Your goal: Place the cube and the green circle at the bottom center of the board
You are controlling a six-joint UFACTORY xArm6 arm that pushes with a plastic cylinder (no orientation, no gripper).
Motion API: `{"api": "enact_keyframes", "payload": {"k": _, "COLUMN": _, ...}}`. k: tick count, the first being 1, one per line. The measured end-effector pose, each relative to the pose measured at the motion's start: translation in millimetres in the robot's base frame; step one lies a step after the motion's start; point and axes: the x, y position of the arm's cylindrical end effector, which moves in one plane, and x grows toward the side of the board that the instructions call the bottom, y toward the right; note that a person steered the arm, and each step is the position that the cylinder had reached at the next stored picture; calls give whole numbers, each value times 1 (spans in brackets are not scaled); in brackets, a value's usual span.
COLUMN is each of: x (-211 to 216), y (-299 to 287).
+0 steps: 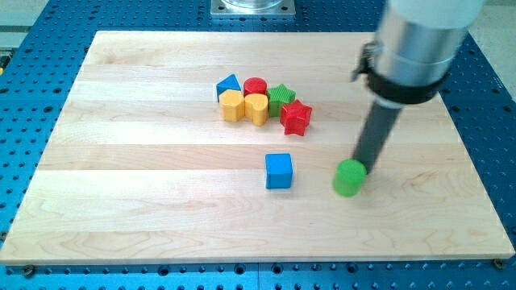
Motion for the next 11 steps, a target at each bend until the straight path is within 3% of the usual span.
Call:
{"api": "enact_keyframes", "payload": {"k": 1, "x": 12, "y": -75}}
{"api": "enact_keyframes", "payload": {"k": 2, "x": -20, "y": -77}}
{"api": "enact_keyframes", "payload": {"k": 4, "x": 21, "y": -123}}
{"api": "enact_keyframes", "payload": {"k": 5, "x": -32, "y": -60}}
{"api": "enact_keyframes", "payload": {"k": 6, "x": -1, "y": 3}}
{"api": "enact_keyframes", "payload": {"k": 7, "x": 70, "y": 6}}
{"api": "enact_keyframes", "payload": {"k": 8, "x": 70, "y": -11}}
{"api": "enact_keyframes", "payload": {"k": 10, "x": 52, "y": 16}}
{"api": "enact_keyframes", "payload": {"k": 11, "x": 52, "y": -35}}
